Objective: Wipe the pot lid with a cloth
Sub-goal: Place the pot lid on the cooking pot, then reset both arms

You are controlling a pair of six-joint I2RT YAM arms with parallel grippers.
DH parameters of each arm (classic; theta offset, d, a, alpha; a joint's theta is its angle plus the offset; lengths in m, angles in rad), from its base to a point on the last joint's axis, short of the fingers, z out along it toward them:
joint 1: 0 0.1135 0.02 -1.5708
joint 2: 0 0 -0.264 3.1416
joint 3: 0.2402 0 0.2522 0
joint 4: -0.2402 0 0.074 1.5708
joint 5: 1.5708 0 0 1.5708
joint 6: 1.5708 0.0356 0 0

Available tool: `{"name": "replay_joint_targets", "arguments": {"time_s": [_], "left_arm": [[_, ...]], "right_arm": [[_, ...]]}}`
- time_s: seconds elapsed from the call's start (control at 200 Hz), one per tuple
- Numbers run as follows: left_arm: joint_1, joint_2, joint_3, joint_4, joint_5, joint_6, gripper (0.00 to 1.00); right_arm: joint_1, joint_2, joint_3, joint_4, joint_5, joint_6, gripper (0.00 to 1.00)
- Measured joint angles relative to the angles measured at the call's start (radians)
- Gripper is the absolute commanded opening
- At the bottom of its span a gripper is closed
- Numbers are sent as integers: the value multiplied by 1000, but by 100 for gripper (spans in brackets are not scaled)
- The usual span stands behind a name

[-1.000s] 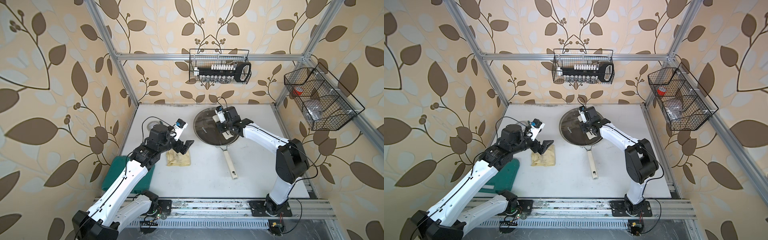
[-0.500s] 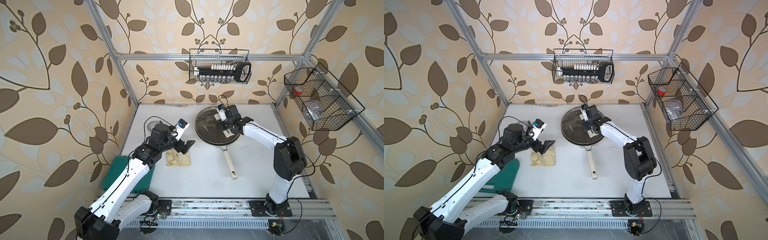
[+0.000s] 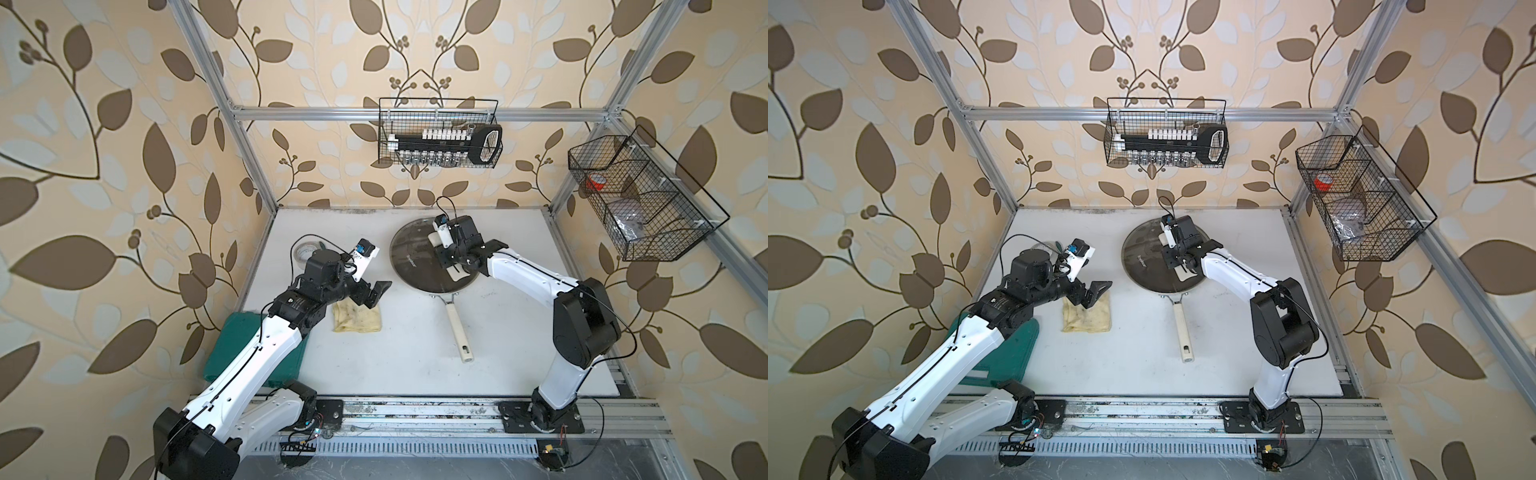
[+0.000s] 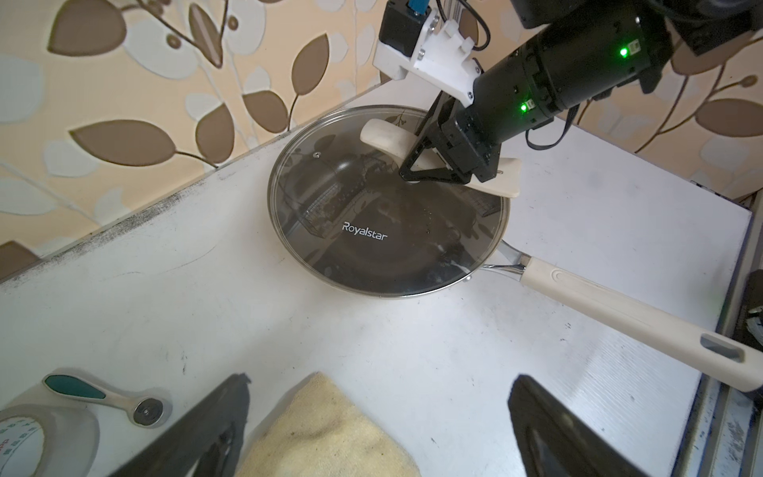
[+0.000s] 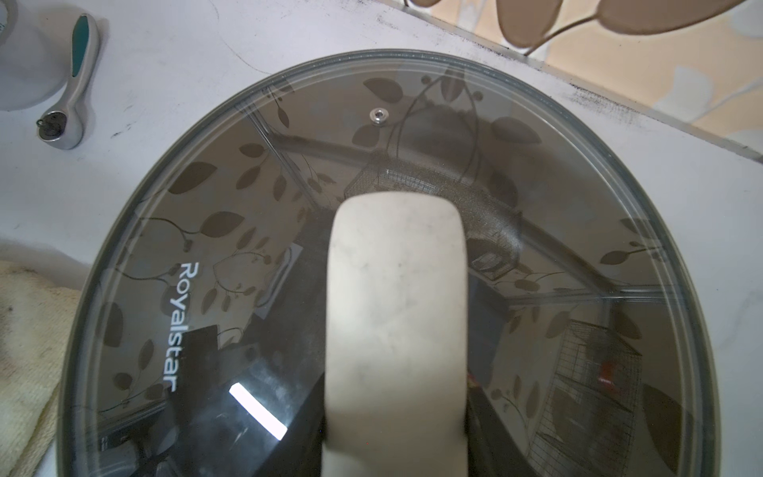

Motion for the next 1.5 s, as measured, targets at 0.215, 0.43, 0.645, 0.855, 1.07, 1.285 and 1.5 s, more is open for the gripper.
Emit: {"name": "replay_joint_targets", "arguments": {"time_s": [0.215, 0.43, 0.645, 0.855, 1.07, 1.285, 1.5], "left_arm": [[0, 16, -8, 34, 6, -26, 99], [1, 18, -32, 57, 18, -52, 99], [7, 54, -48, 114, -6, -92, 99], [14, 69, -136, 252, -138, -145, 99], [134, 73, -249, 397, -222, -181, 99], [338, 107, -387, 570, -244, -184, 99], [479, 248, -457, 722, -208, -208, 99]], "right_arm": [[-13, 1, -1, 0, -13, 14, 3], [-16, 1, -1, 2, -31, 18, 56], [-23, -54, -1, 84, -84, 21, 94], [-63, -240, -101, 167, -108, 39, 96], [-212, -504, -391, 296, -51, 85, 96], [-353, -680, -776, 495, 55, 37, 96], [-430, -604, -933, 686, 125, -17, 96]]}}
